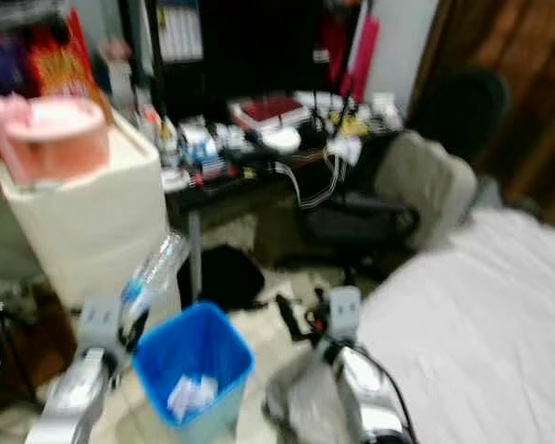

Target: Clean up the room

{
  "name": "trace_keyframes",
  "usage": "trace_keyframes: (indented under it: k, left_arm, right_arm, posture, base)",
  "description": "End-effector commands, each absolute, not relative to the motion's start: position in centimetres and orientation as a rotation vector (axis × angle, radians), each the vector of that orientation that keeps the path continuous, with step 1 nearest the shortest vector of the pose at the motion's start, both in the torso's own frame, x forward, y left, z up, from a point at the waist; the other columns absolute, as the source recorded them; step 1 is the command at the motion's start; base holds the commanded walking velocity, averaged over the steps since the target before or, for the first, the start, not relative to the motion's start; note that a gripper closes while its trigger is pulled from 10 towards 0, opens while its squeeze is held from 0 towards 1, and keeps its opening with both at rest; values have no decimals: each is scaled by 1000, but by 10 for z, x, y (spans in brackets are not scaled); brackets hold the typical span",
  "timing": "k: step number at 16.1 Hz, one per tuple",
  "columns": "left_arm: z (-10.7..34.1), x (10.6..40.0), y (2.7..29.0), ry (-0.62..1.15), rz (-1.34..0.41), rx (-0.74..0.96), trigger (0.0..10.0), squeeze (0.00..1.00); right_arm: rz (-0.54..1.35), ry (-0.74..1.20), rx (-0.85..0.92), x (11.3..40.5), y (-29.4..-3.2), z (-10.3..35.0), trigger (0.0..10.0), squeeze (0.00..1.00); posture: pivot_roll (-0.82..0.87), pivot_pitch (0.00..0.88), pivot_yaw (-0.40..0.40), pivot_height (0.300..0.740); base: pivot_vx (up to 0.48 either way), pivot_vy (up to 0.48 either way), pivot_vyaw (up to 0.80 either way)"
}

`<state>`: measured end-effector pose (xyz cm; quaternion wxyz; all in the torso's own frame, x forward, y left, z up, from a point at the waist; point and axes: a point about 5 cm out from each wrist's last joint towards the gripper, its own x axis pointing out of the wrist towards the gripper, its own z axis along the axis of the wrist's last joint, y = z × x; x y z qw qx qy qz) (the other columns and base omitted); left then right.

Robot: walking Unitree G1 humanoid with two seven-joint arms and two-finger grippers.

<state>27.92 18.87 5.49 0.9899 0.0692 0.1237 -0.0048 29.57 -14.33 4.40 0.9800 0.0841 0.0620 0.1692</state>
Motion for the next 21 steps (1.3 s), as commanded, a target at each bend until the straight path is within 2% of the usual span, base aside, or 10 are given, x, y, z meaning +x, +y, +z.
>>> trace_keyframes:
  k: [1, 4, 7, 10, 11, 12, 17, 18, 19, 21]
  left_arm:
    - [57, 287, 178, 234, -82, 154, 10000, 0]
    - [45, 297, 174, 315, -155, 135, 10000, 0]
    - [22, 306, 161, 476, -291, 67, 10000, 0]
    - [20, 314, 161, 529, -296, 30, 10000, 0]
    - [21, 317, 160, 543, -286, -2, 10000, 90]
    - [20, 318, 159, 562, -286, -42, 10000, 1000]
    - [13, 314, 163, 597, -268, -27, 10000, 1000]
    - [10, 311, 165, 604, -270, 5, 10000, 0]
    - [9, 310, 166, 602, -273, 20, 10000, 0]
    - [15, 306, 165, 471, -365, 96, 10000, 0]
  right_arm:
    - [314, 142, 158, 295, -150, 41, 10000, 0]
    - [325, 139, 158, 296, -147, 41, 10000, 0]
    - [339, 142, 162, 296, -144, 40, 10000, 0]
    - [346, 141, 158, 296, -144, 41, 10000, 0]
    - [345, 140, 155, 296, -145, 41, 10000, 0]
    - [344, 140, 153, 296, -145, 41, 10000, 0]
    - [336, 138, 138, 292, -151, 41, 10000, 0]
    - [345, 139, 131, 292, -151, 41, 10000, 0]
    - [348, 137, 128, 291, -151, 41, 10000, 0]
    - [333, 107, 119, 291, -154, 46, 10000, 0]
  posture:
    - [168, 0, -109, 740]
    - [169, 0, -112, 740]
    - [162, 0, -119, 740]
    - [145, 0, -119, 740]
    - [132, 0, -118, 740]
    - [125, 0, -118, 740]
    - [102, 0, -119, 740]
    - [97, 0, -118, 740]
    - [95, 0, -117, 740]
    - [90, 0, -105, 740]
  base:
    - [458, 0, 0]
    - [153, 0, 0]
    - [0, 0, 0]
    - [0, 0, 0]
    - [0, 0, 0]
    - [0, 0, 0]
    - [0, 0, 0]
    - [0, 0, 0]
    - [0, 0, 0]
    - [0, 0, 0]
